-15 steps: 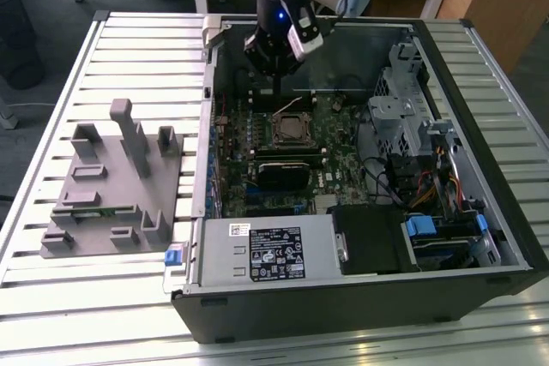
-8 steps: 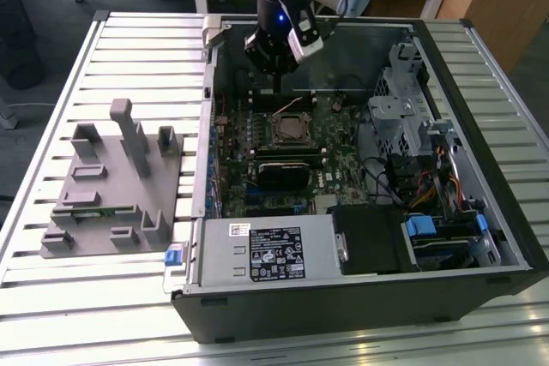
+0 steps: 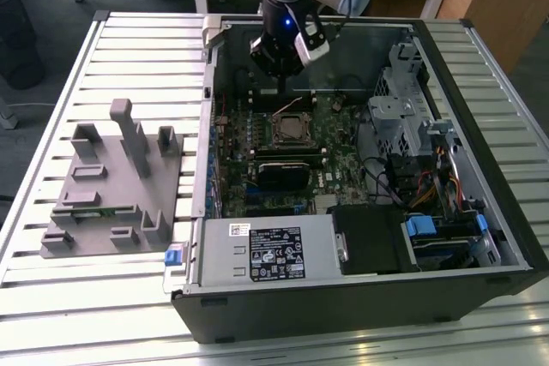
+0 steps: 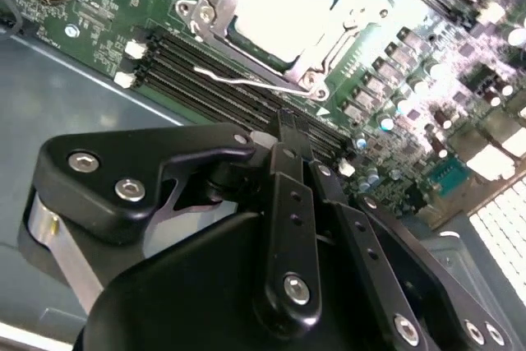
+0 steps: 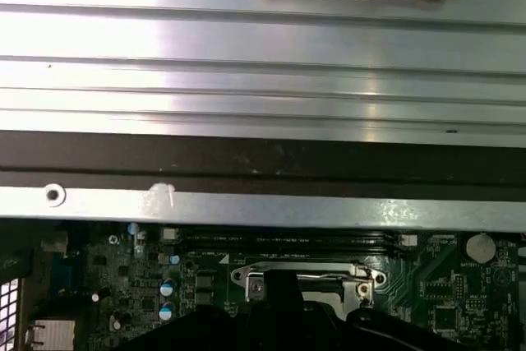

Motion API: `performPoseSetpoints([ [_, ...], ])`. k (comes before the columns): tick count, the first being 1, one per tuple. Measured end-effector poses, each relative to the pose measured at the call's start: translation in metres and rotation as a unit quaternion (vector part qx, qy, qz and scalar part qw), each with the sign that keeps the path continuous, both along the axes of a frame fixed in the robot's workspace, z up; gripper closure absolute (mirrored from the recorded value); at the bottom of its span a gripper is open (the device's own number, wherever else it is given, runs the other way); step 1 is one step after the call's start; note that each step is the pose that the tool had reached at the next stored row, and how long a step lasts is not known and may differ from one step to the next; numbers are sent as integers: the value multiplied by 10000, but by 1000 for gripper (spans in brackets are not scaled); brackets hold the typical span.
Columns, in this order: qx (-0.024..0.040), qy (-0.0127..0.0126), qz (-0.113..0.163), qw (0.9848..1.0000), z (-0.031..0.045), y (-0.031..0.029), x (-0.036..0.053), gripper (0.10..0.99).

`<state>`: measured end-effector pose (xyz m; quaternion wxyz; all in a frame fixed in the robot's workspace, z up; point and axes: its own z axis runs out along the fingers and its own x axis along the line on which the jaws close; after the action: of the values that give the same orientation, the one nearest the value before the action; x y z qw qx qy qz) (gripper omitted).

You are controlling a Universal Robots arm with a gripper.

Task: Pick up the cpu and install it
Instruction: 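Install the first cpu locking lever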

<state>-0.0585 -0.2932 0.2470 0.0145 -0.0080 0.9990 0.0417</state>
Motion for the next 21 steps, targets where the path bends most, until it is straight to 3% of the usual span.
performPoseSetpoints([
  [13,-3,0,154,9999,-121,2,130,980],
  [21,-3,1,155,9999,-167,38,171,980],
])
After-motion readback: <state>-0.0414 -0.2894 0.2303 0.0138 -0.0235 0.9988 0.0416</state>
